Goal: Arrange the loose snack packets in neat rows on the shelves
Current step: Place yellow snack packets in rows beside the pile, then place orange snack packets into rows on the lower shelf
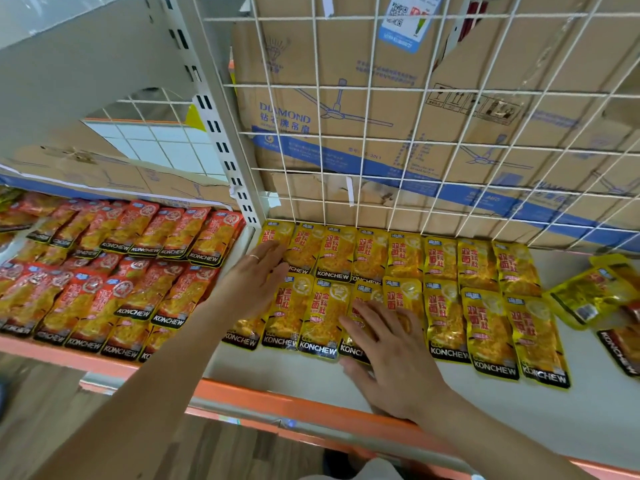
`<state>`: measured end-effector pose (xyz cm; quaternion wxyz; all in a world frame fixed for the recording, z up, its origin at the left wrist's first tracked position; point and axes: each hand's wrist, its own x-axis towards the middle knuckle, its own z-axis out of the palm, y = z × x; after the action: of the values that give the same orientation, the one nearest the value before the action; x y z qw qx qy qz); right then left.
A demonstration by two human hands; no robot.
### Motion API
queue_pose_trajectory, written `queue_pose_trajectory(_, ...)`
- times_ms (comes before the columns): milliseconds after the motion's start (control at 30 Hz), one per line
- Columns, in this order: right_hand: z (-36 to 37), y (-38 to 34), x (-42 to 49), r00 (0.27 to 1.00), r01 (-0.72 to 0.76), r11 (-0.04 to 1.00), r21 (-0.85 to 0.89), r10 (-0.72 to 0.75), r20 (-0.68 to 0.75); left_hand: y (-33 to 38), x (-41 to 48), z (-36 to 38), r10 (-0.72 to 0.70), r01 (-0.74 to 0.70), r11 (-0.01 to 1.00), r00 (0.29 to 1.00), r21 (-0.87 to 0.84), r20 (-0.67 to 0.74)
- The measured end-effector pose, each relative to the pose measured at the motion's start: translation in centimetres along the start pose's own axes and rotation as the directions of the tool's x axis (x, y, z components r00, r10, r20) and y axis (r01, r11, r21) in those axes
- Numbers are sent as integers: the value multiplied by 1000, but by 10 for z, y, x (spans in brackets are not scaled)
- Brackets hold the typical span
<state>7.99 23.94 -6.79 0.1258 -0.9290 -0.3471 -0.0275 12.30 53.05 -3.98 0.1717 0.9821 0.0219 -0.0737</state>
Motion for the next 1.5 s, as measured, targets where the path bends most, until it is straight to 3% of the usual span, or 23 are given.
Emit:
queue_pose_trajectory(100, 0, 0, 0, 1000, -8, 1000, 2, 8, 4, -5, 1, 1, 18, -18, 1000, 1000, 17, 3)
queue_pose_trajectory(300, -4, -2, 1, 1000, -6, 1000, -5, 6, 11, 9, 7, 5, 153, -155, 960, 988, 233, 28)
queue_pose_trajectory(400, -5, -2, 0, 1000, -5, 1000, -14, 5, 25, 23, 9, 12, 156, -167, 945, 986, 281, 59)
queue_pose_trajectory(767, -5, -2, -2, 999, -20, 1000, 4, 20, 45, 37, 2, 20, 139, -131, 966, 990, 225, -21)
queue_pose_trajectory(900, -10, 0, -3, 988, -152, 988, -23, 152, -4, 46, -12, 26, 234, -195, 939, 966, 284, -110)
queue_pose_trajectory(1000, -11, 2, -8, 969, -242, 969, -51, 244, 28, 58, -18, 37, 348, -306, 895, 934, 326, -78)
queue_pose_trajectory(1167, -9, 0, -13, 967, -232, 970, -75, 238, 87, 59, -15, 45, 292, -248, 917, 951, 313, -102)
queue_pose_trajectory(1300, -21, 3, -13, 964, -263, 965, 2, 263, 38, 74, -17, 45, 294, -258, 929, 950, 266, -105)
queue_pose_trajectory(1500, -65, 54, -38, 930, -348, 937, 35, 350, -108, 152, -16, 43, 369, -350, 924, 922, 155, -115)
